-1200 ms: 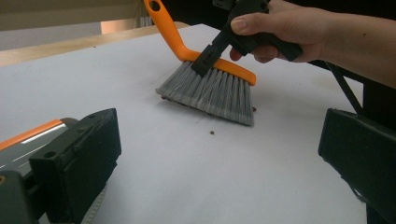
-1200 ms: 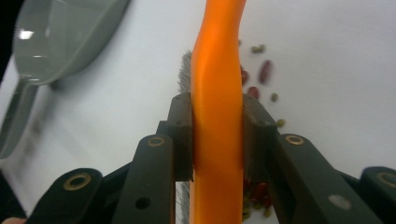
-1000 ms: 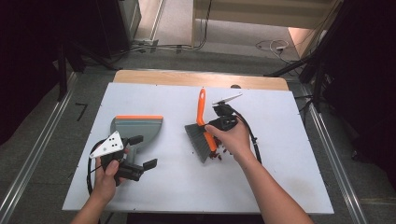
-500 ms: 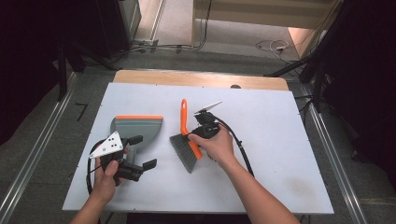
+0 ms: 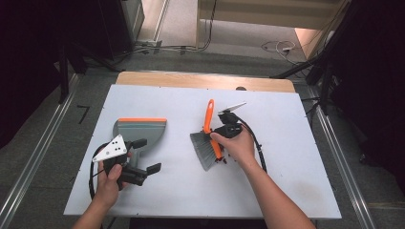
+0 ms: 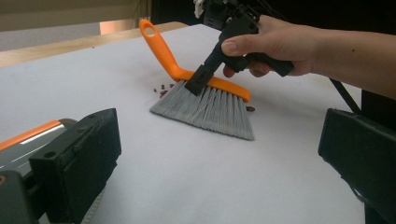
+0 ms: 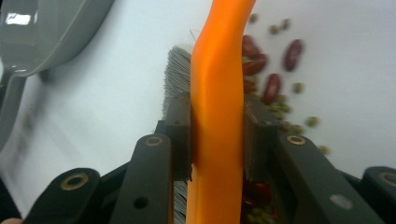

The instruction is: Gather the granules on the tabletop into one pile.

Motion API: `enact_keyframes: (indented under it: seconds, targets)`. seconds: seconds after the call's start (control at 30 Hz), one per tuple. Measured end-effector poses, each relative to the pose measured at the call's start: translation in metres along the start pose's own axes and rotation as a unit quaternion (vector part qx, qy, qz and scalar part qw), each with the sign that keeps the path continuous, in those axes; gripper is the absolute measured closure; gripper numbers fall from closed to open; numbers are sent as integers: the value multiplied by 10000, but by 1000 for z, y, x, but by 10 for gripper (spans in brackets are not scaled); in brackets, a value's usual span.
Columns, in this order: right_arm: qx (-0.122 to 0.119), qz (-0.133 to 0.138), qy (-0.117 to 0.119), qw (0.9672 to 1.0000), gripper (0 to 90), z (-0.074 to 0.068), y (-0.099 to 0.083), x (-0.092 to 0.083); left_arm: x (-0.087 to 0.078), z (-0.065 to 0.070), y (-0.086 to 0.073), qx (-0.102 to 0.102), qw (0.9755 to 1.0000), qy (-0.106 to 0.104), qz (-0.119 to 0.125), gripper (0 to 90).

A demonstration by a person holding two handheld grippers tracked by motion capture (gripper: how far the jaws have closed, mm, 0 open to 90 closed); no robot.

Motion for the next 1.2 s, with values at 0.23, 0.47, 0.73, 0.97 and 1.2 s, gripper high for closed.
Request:
enact_keyframes:
  seconds: [0.23,0.47,0.73,0.97,1.2]
  targets:
    - [82,53,-168,9998,668,17,-1,-7,0,0,0,-7,10000,-2,-6,0]
    - [162,122,-282,9994,668,28,-1,-12,0,0,0,7,10000,-5,-17,0]
    - [267,162,-357,9989,667,42,-3,-17,1,0,0,-5,10000,-13,-8,0]
    - [352,226,-285,9987,671,43,-4,-24,2,0,-1,-15,10000,-20,-31,0]
    - [-38,428,-209,9989,679,11,0,-43,3,0,-1,-9,10000,-18,-43,0]
Point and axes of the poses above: each handheld gripper's, and its own axes: x roughly forward along the jaws, y roughly out of its top, z roughly to its right, the point moved 4 cm from there along x, roughly forward along the jaws, and after that the axes turned 14 degrees about -y, right-handed, at the moved point
